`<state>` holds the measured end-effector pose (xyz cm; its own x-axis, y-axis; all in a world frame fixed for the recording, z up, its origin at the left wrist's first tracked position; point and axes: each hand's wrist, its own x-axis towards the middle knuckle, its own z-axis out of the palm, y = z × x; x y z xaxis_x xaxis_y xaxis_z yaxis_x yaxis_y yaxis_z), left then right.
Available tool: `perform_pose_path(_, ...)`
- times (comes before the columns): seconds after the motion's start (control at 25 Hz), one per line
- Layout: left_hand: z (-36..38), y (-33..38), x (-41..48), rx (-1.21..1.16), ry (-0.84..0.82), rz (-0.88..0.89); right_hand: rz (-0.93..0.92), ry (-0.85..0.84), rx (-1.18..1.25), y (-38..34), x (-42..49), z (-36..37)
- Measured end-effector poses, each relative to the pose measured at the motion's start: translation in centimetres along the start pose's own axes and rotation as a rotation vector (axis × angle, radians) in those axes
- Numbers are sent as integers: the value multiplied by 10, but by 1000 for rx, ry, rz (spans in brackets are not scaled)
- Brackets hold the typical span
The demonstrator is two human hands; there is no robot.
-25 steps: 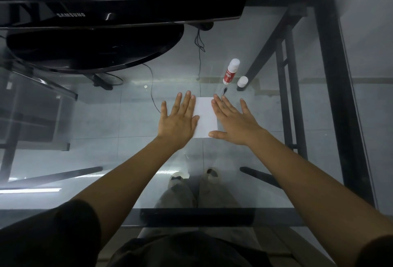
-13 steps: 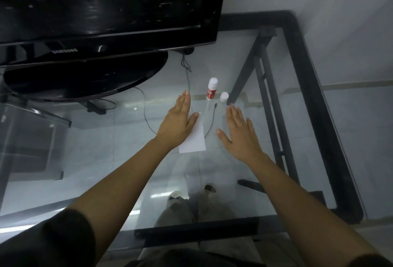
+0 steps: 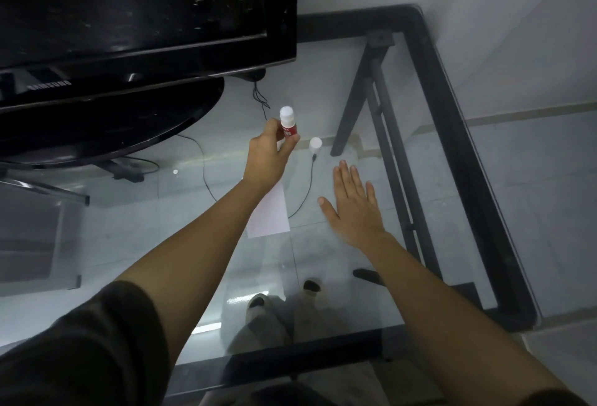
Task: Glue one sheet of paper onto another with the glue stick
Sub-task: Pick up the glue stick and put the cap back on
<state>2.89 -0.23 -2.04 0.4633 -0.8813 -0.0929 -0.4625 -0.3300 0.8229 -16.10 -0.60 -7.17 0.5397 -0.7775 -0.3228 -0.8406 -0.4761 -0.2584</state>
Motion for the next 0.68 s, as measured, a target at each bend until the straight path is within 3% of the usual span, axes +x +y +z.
perform_pose_path(0.12, -26, 25, -2, -55, 35, 67, -7, -5, 179, -11, 6, -37)
perform_pose_path(0.36, -110, 86, -21, -199, 198, 234, -216, 432, 548, -72, 15, -169)
perform_pose_path(0.52, -156, 116, -46, -252, 298, 345, -250, 330, 933, -127, -2, -233)
perform_pose_path(0.68, -179, 132, -61, -219, 339, 423, -326, 303, 1089, -164, -9, -263)
